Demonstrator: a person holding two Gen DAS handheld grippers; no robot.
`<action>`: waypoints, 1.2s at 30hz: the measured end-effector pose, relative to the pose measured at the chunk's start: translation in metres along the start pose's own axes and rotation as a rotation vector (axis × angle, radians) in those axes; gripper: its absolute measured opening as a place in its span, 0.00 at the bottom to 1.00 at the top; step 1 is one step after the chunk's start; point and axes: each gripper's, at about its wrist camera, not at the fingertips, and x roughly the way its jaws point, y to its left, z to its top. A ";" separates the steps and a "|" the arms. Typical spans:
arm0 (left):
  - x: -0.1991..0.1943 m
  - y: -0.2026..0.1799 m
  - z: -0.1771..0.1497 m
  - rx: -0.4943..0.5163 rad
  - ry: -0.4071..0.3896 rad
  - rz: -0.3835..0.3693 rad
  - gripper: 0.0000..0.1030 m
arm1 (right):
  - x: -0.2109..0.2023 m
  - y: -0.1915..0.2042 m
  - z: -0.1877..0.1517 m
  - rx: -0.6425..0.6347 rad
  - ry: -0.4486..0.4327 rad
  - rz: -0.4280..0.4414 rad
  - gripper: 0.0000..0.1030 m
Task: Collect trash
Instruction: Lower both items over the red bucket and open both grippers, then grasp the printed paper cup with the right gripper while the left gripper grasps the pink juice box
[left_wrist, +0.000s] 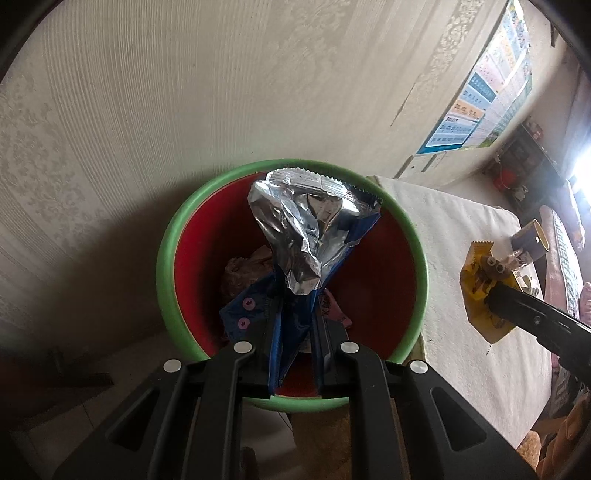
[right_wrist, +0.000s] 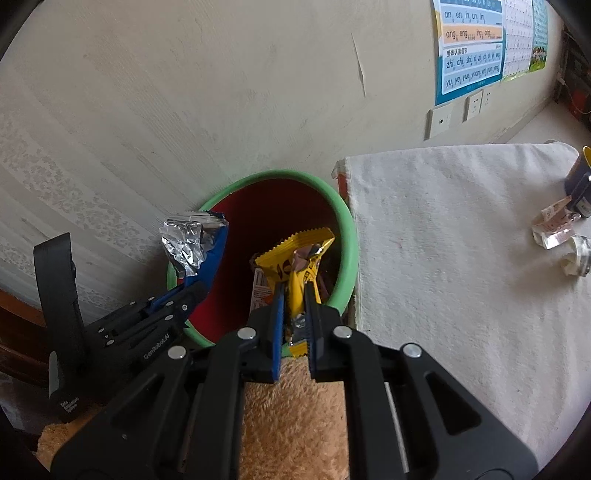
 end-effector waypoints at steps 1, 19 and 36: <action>0.001 0.000 0.001 0.000 0.002 0.002 0.11 | 0.001 -0.001 0.000 0.002 0.002 -0.001 0.11; 0.018 -0.003 0.010 -0.021 0.025 0.024 0.42 | 0.013 0.003 0.011 0.018 0.007 0.047 0.40; -0.003 -0.035 -0.011 0.046 0.000 0.013 0.56 | -0.066 -0.197 -0.008 0.403 -0.198 -0.340 0.63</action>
